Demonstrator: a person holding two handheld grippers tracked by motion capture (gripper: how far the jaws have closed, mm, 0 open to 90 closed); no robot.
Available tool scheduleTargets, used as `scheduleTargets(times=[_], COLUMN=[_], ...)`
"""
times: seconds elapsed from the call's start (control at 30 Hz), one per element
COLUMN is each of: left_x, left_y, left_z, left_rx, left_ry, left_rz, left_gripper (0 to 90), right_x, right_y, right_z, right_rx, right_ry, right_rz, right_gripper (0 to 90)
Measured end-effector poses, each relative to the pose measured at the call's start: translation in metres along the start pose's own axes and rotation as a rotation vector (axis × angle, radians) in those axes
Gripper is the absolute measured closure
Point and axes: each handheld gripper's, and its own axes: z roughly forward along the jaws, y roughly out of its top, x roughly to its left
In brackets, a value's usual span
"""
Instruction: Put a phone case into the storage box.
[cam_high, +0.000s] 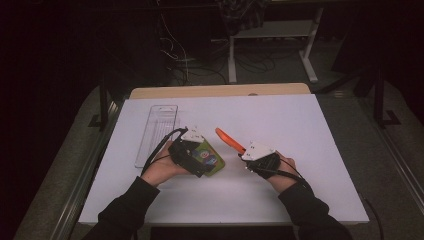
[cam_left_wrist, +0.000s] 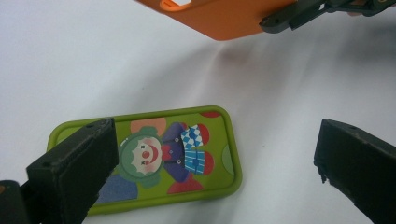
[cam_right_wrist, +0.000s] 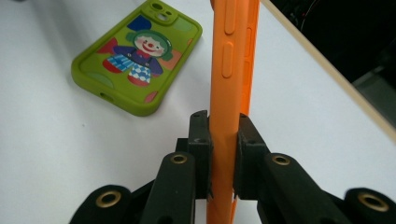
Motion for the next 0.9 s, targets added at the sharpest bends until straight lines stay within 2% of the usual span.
scheduleTargets(times=[0.03, 0.13, 0.2, 0.23, 0.27, 0.33, 0.4, 0.63, 0.8, 0.9], left_x=[0.001, 0.002, 0.002, 0.003, 0.003, 0.002, 0.003, 0.004, 0.004, 0.008], left_y=[0.000, 0.000, -0.001, 0.000, 0.000, -0.001, -0.001, -0.001, 0.000, 0.003], left_z=[-0.001, -0.001, 0.000, -0.001, -0.002, -0.001, -0.002, -0.001, -0.001, -0.003], left_rx=[0.012, 0.018, -0.006, 0.009, 0.008, -0.013, 0.004, 0.004, -0.006, -0.035], left_ry=[0.003, 0.004, 0.002, 0.002, 0.002, 0.004, 0.005, 0.007, 0.013, 0.000], left_rz=[0.015, 0.016, -0.006, 0.009, 0.008, -0.016, 0.000, 0.000, -0.010, -0.042], left_gripper=[0.0, 0.0, 0.0, 0.0, 0.0, 0.0, 0.0, 0.0, 0.0, 0.0], right_x=[-0.001, -0.006, -0.010, -0.010, -0.013, -0.016, -0.019, -0.030, -0.031, -0.031], right_y=[0.000, -0.002, -0.003, -0.004, -0.005, -0.006, -0.007, -0.013, -0.015, -0.015], right_z=[0.000, -0.001, -0.001, -0.001, -0.001, -0.001, -0.001, -0.001, -0.002, -0.001], right_rx=[-0.002, -0.011, -0.021, -0.025, -0.027, -0.042, -0.052, -0.106, -0.108, -0.110], right_ry=[0.012, 0.046, 0.069, 0.082, 0.092, 0.118, 0.140, 0.208, 0.218, 0.222], right_rz=[0.023, 0.088, 0.132, 0.178, 0.176, 0.222, 0.257, 0.381, 0.406, 0.404], right_gripper=[78.6, 78.6, 78.6, 78.6, 78.6, 78.7, 78.7, 78.7, 78.7, 78.7])
